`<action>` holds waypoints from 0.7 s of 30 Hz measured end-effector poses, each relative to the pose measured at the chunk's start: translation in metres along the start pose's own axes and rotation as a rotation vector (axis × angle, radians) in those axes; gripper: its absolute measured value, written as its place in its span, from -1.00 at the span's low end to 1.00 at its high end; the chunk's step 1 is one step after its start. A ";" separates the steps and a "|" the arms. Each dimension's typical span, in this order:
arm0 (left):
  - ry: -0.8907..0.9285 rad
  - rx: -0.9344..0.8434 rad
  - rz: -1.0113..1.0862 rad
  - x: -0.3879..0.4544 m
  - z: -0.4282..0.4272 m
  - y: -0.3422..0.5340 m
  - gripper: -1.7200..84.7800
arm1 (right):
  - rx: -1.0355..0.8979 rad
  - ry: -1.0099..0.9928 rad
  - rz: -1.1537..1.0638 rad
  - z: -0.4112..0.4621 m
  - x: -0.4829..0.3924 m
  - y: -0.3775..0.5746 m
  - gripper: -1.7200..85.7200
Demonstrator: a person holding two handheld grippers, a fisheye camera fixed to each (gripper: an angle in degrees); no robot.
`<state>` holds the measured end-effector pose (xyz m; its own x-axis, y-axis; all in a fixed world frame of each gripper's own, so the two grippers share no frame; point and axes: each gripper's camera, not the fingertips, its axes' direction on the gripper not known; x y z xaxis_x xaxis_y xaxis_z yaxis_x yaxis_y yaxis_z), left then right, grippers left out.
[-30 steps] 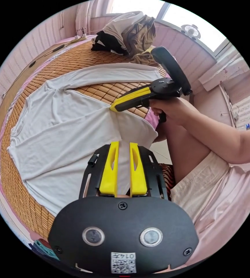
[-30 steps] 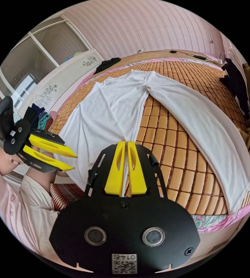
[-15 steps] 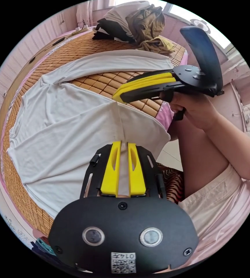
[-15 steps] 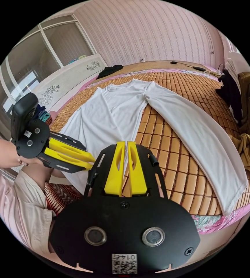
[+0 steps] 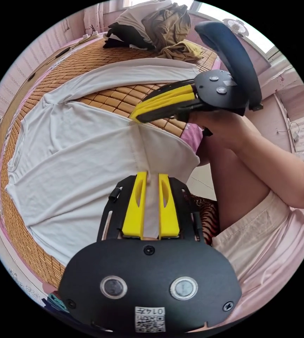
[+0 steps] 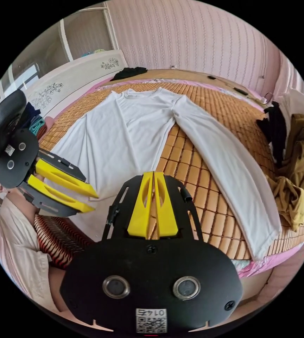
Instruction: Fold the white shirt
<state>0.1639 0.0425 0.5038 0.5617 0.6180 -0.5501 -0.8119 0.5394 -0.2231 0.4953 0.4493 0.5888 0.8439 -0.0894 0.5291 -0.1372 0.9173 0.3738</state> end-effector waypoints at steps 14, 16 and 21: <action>-0.038 0.135 0.266 0.011 -0.031 -0.096 -0.82 | 0.421 0.494 0.938 -0.115 0.076 0.094 -0.65; -0.025 0.138 0.276 0.012 -0.028 -0.120 -0.82 | 0.466 0.511 0.976 -0.125 0.071 0.101 -0.66; -0.005 0.160 0.292 0.017 -0.018 -0.184 -0.82 | 0.427 0.407 1.097 -0.126 0.070 0.107 -0.62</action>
<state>0.3196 -0.0569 0.5208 0.3096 0.7624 -0.5682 -0.9037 0.4218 0.0734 0.6050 0.5898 0.5696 0.2666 0.8402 0.4723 -0.9637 0.2257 0.1424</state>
